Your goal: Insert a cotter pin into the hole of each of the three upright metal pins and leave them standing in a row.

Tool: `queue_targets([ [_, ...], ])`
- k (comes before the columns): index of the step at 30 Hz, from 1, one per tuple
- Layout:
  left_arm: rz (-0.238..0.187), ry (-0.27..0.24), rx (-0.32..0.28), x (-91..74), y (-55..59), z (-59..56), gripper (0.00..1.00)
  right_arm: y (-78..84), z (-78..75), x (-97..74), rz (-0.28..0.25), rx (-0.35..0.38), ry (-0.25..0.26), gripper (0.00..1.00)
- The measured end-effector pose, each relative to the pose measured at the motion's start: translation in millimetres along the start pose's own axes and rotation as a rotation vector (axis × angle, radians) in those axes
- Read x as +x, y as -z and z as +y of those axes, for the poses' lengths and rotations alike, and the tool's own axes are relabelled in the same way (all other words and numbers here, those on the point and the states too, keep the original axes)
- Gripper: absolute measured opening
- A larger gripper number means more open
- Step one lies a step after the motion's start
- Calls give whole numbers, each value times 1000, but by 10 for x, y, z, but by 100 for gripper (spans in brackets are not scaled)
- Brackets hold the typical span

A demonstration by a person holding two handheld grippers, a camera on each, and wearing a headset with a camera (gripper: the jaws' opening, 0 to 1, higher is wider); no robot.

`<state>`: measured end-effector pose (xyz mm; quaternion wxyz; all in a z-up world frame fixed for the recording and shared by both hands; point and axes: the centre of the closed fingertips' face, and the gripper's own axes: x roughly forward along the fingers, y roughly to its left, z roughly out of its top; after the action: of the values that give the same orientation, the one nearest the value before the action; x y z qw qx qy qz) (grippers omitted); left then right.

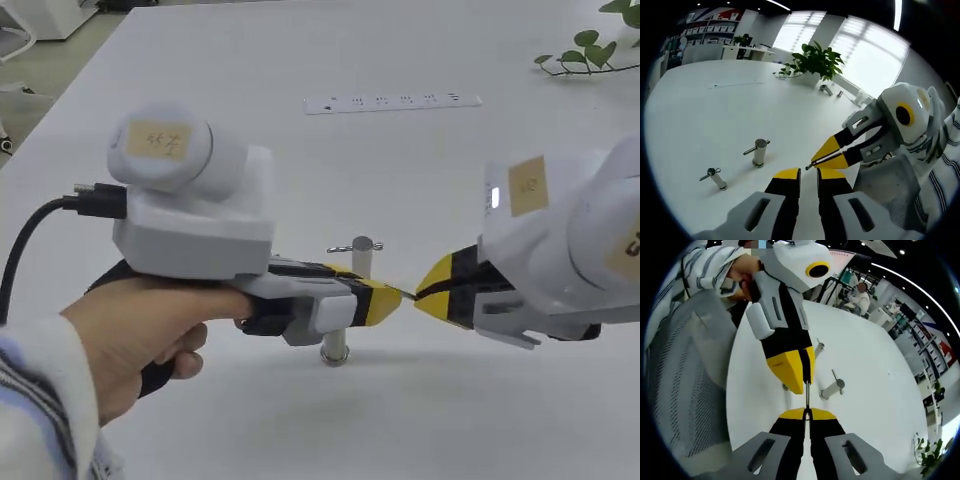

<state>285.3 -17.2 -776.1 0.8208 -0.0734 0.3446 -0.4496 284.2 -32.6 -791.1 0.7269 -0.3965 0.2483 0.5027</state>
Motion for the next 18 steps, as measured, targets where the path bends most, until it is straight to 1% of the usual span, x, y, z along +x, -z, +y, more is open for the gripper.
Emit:
queue_targets([
  [4, -3, 9, -5, 14, -9, -14, 8, -32, -1, -16, -7, -15, 9, 2],
  [7, 0, 20, -11, 19, -10, -34, 7, -54, -4, -27, -11, -21, 11, 2],
  [11, -11, 26, -21, 17, -37, -41, 6, -84, -3, -40, -15, -35, 15, 2],
  [14, -10, 28, -25, 10, -39, -36, 5, -91, -4, -44, -15, -45, 18, 2],
  [18, -19, 39, -39, -1, -50, -44, 5, -100, -6, -50, -20, -49, 20, 2],
])
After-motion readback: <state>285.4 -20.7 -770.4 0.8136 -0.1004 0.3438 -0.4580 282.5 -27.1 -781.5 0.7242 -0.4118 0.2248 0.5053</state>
